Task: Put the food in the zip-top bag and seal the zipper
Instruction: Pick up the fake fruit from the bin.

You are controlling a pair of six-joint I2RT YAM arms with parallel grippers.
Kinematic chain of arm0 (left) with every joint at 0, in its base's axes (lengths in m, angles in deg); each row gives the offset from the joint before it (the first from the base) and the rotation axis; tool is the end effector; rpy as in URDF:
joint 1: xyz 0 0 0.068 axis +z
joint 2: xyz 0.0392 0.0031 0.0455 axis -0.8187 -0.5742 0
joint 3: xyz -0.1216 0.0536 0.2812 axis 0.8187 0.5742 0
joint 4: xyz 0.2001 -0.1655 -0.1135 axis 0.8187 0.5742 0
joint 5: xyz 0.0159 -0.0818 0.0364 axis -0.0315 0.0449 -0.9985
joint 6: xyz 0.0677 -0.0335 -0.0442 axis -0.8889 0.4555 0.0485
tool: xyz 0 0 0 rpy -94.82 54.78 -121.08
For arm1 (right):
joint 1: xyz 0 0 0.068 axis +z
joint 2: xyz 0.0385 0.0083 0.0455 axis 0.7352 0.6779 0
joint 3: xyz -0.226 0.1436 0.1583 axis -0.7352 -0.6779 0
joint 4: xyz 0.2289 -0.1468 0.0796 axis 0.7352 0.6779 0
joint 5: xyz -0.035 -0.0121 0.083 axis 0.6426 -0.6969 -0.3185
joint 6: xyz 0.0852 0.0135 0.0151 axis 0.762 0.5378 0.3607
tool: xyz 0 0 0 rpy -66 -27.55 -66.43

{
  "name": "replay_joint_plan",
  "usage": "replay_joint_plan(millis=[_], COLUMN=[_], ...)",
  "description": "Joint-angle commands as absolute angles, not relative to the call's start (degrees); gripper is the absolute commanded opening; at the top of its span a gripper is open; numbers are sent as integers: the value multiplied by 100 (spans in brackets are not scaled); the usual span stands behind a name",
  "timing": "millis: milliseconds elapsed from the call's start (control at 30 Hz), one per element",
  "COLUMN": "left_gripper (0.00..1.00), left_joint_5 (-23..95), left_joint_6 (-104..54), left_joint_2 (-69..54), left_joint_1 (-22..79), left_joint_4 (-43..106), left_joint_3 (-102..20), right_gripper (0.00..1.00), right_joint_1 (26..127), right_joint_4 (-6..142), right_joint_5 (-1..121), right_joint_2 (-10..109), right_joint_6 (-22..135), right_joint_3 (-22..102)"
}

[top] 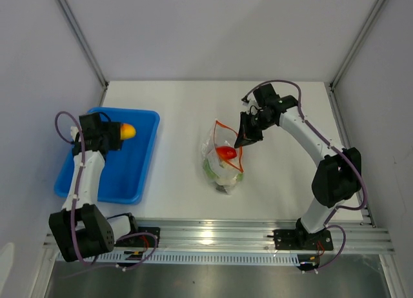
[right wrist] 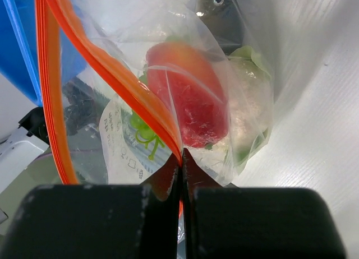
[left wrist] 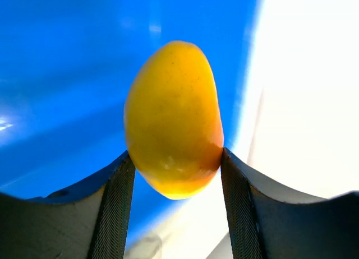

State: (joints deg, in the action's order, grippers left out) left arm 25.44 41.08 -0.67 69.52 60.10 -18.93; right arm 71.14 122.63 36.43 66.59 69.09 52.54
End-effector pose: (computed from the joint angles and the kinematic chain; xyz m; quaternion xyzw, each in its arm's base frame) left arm 0.2800 0.0760 0.2596 -0.6711 0.6346 -0.1842 0.3361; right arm 0.3458 0.1966 0.2997 -0.0939 0.9378 0.3203 0.0951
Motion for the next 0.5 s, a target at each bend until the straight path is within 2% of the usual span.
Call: replay_joint_plan(millis=[0, 267, 467], left_gripper=[1, 1, 0], left_joint_5=[2980, 2937, 4139], left_joint_6=[3320, 2846, 2590], left_joint_2=[400, 594, 664], left_joint_1=[6859, 5962, 5470], left_joint_4=[6443, 6610, 5206], left_joint_3=[-2497, -3657, -3553], right_gripper=[0, 0, 0], right_joint_1=[7185, 7255, 7255], right_joint_4=[12258, 12407, 12522], right_joint_5=[3802, 3863, 3960], right_joint_2=[6673, 6717, 6646], right_joint_6=[6920, 6929, 6903], right_joint_3=[5460, 5609, 5601])
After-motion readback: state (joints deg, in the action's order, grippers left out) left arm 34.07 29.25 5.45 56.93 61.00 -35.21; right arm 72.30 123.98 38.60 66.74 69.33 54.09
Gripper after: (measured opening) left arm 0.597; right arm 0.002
